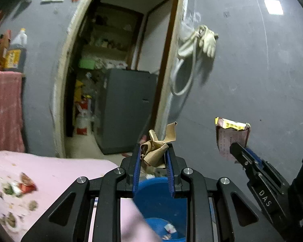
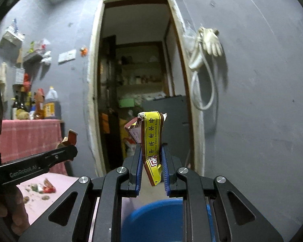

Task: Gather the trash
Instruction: 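Carry the paper scrap and yellow wrapper over the blue basin and open both tools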

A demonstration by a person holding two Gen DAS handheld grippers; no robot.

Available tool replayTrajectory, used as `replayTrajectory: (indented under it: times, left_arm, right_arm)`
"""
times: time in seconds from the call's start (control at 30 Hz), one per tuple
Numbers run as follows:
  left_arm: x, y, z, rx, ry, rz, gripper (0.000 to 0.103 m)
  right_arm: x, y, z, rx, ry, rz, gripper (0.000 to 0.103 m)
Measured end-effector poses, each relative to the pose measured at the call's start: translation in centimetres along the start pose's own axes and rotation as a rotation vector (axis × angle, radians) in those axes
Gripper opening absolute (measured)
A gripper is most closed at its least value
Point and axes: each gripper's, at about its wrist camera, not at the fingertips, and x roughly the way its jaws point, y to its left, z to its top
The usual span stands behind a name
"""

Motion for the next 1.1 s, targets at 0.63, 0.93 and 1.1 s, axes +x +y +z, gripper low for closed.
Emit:
replayTrajectory:
  times: [0.63,0.93,1.1]
  left_arm:
    - [7.8,-1.0,-4.0,-0.058,0.262,-0.02,0.027]
    - [9.5,0.3,-5.8,-0.102,0.351,-0.014,0.037]
    - [9.8,1.0,-6.0,-0.124,0.375,-0.014,0.039]
  right_arm:
    - [3.0,-4.2,-4.1,0.077,0.266,-0.066,0.016]
    - [4.6,-4.8,-5.7,0.128,0.364,-0.054,0.029]
    - [4.7,-4.6,-5.6,0.131,0.366,-0.054,0.029]
